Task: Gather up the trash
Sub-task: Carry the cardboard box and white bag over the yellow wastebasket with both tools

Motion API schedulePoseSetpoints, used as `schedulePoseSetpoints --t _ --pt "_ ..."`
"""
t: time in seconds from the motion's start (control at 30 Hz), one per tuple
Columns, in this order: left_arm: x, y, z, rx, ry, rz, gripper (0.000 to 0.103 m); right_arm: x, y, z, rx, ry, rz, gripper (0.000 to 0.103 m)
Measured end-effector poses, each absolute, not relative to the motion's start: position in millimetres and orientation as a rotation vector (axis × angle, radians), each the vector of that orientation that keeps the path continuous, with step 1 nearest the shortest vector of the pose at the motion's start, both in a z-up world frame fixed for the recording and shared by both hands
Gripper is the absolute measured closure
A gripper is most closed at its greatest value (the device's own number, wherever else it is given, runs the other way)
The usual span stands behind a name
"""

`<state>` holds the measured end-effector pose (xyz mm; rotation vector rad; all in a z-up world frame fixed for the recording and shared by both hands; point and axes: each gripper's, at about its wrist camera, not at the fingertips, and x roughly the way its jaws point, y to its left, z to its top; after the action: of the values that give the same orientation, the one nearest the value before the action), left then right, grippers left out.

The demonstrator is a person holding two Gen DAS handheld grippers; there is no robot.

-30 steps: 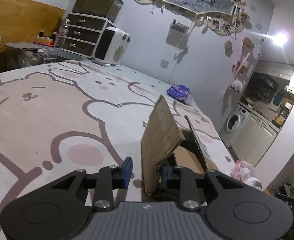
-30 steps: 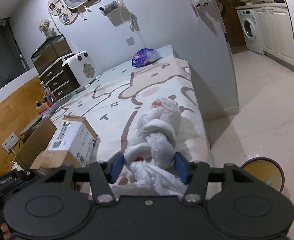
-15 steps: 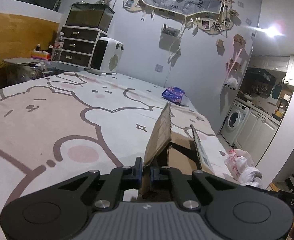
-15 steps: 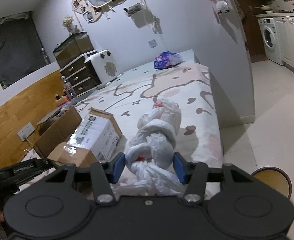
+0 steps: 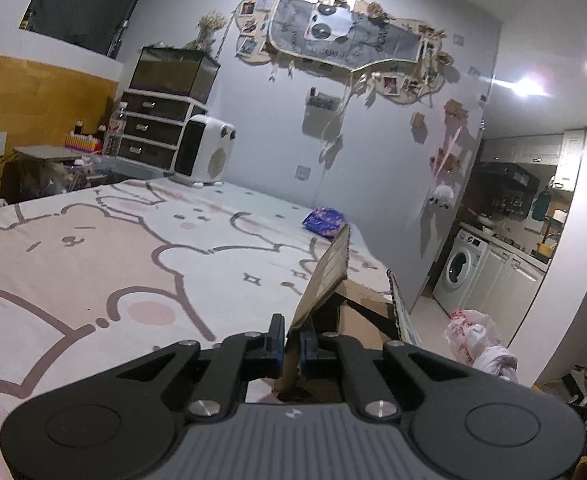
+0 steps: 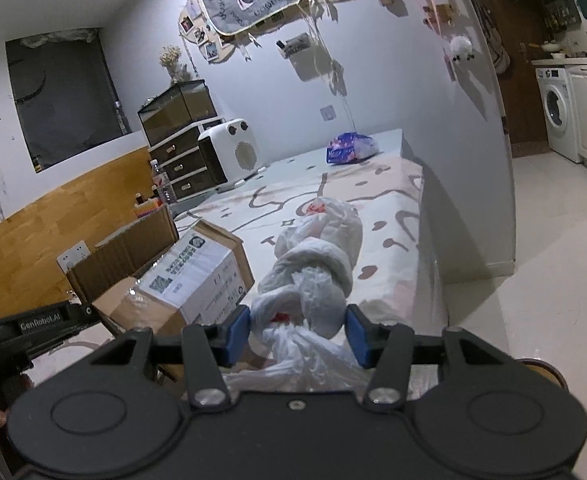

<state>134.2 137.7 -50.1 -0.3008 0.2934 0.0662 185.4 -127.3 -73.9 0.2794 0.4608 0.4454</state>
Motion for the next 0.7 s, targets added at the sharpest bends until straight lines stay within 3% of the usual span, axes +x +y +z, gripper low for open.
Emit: schedulePoseSetpoints --t 0.7 --pt "132 -15 -52 -0.163 0.348 -0.131 0.097 128 -265 -72 0.313 0.406 0.253 0.05"
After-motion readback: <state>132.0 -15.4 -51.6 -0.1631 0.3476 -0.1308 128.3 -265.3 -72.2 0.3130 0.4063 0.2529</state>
